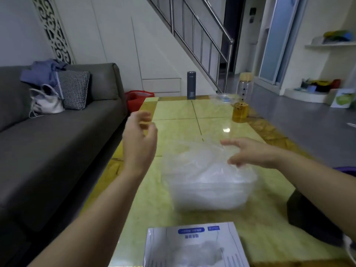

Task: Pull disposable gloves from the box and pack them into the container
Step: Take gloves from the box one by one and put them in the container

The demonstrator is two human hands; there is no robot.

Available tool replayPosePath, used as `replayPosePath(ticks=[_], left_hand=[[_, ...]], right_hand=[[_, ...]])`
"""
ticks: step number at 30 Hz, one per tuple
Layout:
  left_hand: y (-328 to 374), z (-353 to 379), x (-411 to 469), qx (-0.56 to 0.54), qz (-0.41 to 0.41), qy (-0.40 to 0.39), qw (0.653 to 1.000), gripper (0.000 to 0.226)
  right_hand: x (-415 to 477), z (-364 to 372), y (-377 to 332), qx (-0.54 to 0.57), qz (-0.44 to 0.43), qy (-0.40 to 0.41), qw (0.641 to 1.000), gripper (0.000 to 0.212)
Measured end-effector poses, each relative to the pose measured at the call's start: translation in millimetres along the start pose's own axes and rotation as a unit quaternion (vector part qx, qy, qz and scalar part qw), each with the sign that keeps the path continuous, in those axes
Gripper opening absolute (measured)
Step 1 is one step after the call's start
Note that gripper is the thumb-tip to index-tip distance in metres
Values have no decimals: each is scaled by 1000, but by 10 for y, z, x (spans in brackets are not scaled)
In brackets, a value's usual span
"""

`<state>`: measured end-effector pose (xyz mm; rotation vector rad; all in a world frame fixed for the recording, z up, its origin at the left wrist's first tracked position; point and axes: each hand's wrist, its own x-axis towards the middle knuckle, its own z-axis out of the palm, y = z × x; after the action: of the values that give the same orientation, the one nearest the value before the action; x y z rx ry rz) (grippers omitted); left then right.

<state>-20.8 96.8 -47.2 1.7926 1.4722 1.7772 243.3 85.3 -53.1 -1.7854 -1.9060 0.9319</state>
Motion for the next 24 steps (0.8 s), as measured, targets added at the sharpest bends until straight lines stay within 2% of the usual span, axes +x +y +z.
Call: replayPosePath(ticks=[1,2,4,5,7,9,14,15,16,19,20,21,22,24], left_hand=[[69,81,-29,39,82,-97,991,21],[156,180,-79,92,131,-219,962,21],[171,412,-165,218,152,-440,858,27],[128,517,-194,267,139,-513,804,32],[-19,663,-202,319,88,-599,729,42],[-163,760,-174,343,53,-624,700,46],[-261,827,-138,393,42,-624,674,48],[-237,821,-130,397,46,-612,682,45],[-185,806,-108,395,52,-582,708,44],[0,799,-50,313,69,-454,831,42],[44,815,-51,266,59,-449,851,34],[62,841,-68,230,33,-473,850,28],[43,867,-98,212,-7,-507,835,33],[-88,873,-133,191,-121,-552,802,53]], right_hand=[[41,19,25,-14,5,-7,1000,70],[80,31,39,-23,8,-10,1000,70],[141,44,35,-45,7,-14,999,70],[154,49,27,-69,5,-17,997,70],[172,61,-1,-141,-1,-18,990,68],[176,69,-19,-208,-9,-8,978,66],[189,50,-35,-261,-10,-13,965,63],[195,52,-20,-270,-8,-17,963,63],[208,59,-4,-281,-8,-18,960,63],[236,136,21,-292,-16,-23,956,65],[241,162,16,-289,-22,-24,957,65],[236,183,11,-281,-32,-26,959,64],[224,192,-3,-265,-44,-28,963,61],[173,167,-45,-185,-68,-30,980,55]])
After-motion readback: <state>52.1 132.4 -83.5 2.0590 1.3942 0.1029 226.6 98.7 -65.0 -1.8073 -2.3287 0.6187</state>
